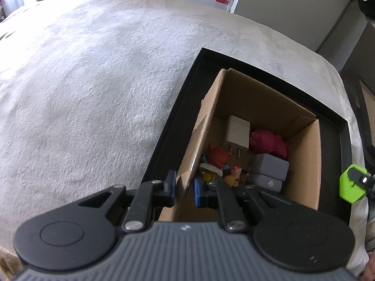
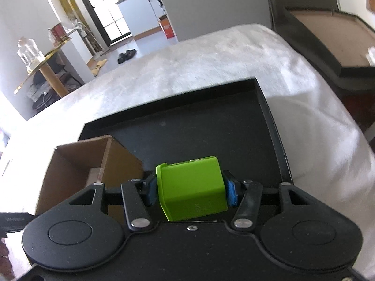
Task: Organize rigid objects
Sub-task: 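Lift the green block with the right gripper and carry it over the box, then open the right gripper to drop the green block into the box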
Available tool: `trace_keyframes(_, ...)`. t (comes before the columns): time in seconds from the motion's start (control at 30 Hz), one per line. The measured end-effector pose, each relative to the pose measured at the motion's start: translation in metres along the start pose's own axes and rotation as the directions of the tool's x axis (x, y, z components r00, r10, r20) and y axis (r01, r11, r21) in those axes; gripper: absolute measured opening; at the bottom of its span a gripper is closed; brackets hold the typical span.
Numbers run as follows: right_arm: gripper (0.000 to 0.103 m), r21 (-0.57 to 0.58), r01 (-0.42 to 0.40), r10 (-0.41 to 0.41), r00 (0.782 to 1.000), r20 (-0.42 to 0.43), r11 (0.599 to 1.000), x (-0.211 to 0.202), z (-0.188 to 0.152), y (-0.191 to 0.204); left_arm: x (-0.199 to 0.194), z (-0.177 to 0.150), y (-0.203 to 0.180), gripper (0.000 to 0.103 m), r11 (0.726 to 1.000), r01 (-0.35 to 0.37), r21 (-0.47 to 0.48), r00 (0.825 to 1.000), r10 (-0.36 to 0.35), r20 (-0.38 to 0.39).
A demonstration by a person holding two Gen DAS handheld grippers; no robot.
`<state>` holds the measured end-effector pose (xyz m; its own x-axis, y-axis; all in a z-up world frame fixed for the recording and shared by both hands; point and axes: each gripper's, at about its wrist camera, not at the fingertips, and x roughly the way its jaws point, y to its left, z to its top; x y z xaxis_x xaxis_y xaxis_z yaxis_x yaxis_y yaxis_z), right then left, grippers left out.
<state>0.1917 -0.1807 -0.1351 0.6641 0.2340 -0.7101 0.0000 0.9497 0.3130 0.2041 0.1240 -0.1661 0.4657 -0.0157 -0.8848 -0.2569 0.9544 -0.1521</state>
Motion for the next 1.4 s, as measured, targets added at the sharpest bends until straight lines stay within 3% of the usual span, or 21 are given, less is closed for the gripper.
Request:
trace_keyframes(0.53,0.053,-0.107,-0.067,0.068,0.998,0.001,0.992,-0.022,0.012,0.07,-0.004,-0.001,0.007,0.014,0.999,0.046,-0.007,0.999,-0.046,0.005)
trace_keyframes(1.0,0.053,-0.194,-0.15,0.145,0.989,-0.039,0.97,-0.016,0.003,0.119,-0.002,-0.002,0.014,0.014,0.996,0.092,-0.015,0.996,-0.092,0.001)
trace_keyframes(1.4,0.054,-0.224,-0.174,0.156,0.983,-0.099,0.959,0.011,-0.009,0.147,-0.003,-0.002,0.02,0.014,0.993,0.113,-0.026,0.994,-0.114,-0.003)
